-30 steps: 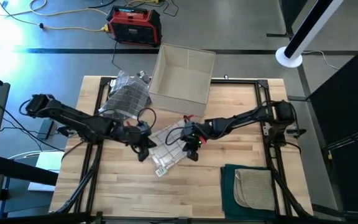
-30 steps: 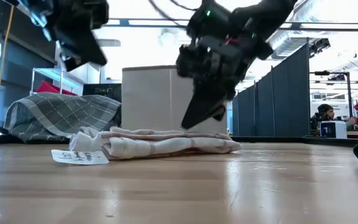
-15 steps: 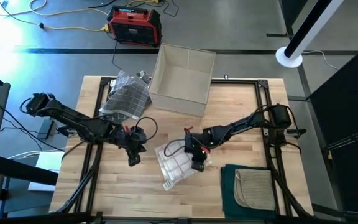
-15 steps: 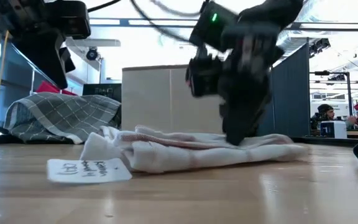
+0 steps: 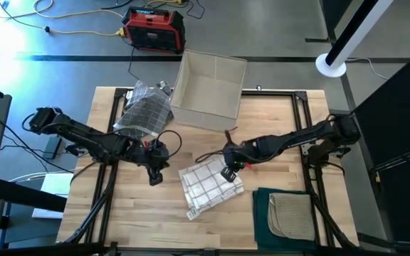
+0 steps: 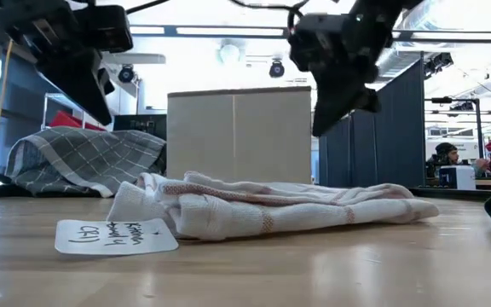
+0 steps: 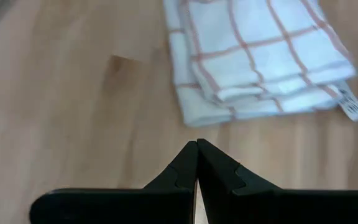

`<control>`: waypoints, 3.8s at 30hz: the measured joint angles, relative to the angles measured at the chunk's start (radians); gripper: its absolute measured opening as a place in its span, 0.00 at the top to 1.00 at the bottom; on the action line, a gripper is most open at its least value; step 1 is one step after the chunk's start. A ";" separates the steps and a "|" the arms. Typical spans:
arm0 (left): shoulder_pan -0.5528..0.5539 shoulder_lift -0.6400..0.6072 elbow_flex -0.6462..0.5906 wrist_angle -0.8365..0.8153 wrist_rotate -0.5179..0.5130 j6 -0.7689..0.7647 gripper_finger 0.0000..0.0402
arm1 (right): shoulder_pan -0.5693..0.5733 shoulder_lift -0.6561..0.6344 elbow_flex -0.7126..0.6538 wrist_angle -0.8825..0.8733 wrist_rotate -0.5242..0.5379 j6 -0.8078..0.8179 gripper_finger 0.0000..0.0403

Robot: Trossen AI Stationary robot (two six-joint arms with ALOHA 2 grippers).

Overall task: Fold towel
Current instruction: Fold the white patterned towel, then stack the white patterned towel on top of the brown towel, then fold the gray patterned towel

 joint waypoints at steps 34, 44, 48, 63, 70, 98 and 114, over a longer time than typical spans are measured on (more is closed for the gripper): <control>0.055 0.000 0.000 0.053 0.069 -0.039 1.00 | -0.024 0.280 0.005 0.103 -0.063 0.113 0.91; 0.056 0.000 0.000 0.049 0.065 -0.066 1.00 | 0.014 0.047 -0.002 -0.045 -0.128 0.269 0.95; 0.060 0.000 0.000 0.046 0.065 0.001 1.00 | 0.073 -0.083 0.001 -0.125 -0.183 0.449 0.95; 0.179 0.000 0.000 0.050 0.068 0.169 1.00 | 0.454 -0.216 0.025 -0.529 -0.338 1.103 0.95; 0.223 0.000 0.000 0.051 0.068 0.171 1.00 | 0.634 -0.231 0.026 -0.599 -0.377 1.409 0.95; 0.247 0.006 0.001 0.052 0.087 0.169 1.00 | 0.714 -0.217 -0.023 -0.713 -0.581 1.475 0.74; 0.246 0.006 0.001 0.127 0.127 0.119 1.00 | 0.657 -0.217 0.055 -0.725 -0.215 1.391 0.44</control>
